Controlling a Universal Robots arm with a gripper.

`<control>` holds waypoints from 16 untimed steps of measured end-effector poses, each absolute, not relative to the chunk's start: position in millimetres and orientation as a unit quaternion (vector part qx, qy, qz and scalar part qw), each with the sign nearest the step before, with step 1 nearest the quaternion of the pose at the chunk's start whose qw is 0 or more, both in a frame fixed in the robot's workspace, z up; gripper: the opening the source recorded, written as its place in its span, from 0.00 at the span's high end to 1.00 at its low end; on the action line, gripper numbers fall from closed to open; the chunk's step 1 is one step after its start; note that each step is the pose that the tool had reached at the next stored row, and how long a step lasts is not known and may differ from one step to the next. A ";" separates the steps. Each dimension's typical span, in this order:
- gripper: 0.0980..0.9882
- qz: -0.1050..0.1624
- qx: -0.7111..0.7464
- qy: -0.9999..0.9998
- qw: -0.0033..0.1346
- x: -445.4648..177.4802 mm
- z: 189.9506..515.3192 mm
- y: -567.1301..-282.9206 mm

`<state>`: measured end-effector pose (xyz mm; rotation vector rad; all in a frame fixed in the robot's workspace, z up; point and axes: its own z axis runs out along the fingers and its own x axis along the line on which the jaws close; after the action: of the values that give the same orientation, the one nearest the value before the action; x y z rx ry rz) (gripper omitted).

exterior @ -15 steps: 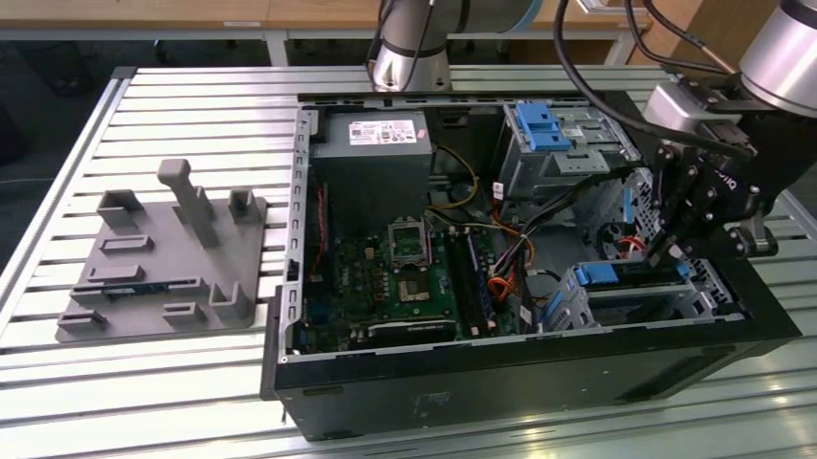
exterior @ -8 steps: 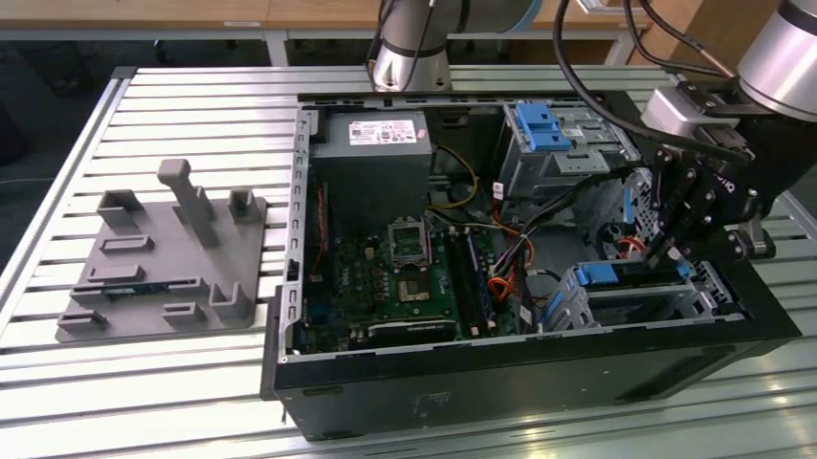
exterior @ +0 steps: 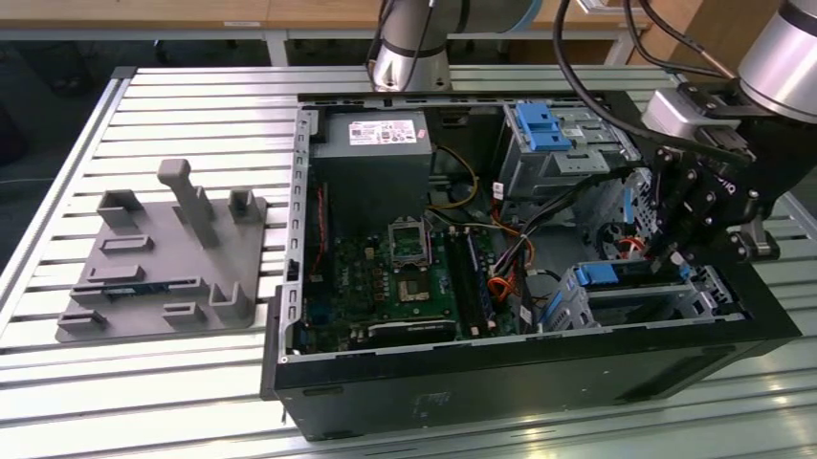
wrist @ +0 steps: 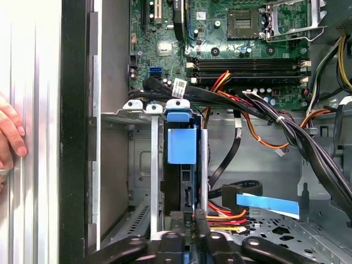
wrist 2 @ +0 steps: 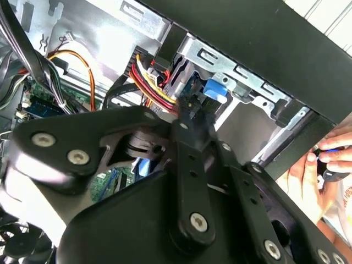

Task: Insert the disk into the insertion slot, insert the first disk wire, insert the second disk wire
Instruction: 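Insert the first disk wire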

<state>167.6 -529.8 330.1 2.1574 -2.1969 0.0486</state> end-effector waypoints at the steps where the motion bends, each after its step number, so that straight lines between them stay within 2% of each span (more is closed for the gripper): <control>1: 0.85 0.016 0.700 -0.713 0.031 167.6 330.9 -529.8; 2: 0.78 0.016 0.700 -0.713 0.031 167.6 331.7 -529.8; 12: 0.78 0.016 0.700 -0.713 0.031 167.6 355.8 -529.8; 16: 0.78 0.016 0.700 -0.713 0.031 167.6 356.3 -529.8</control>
<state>167.6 -529.8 356.3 2.1577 -2.1970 0.0486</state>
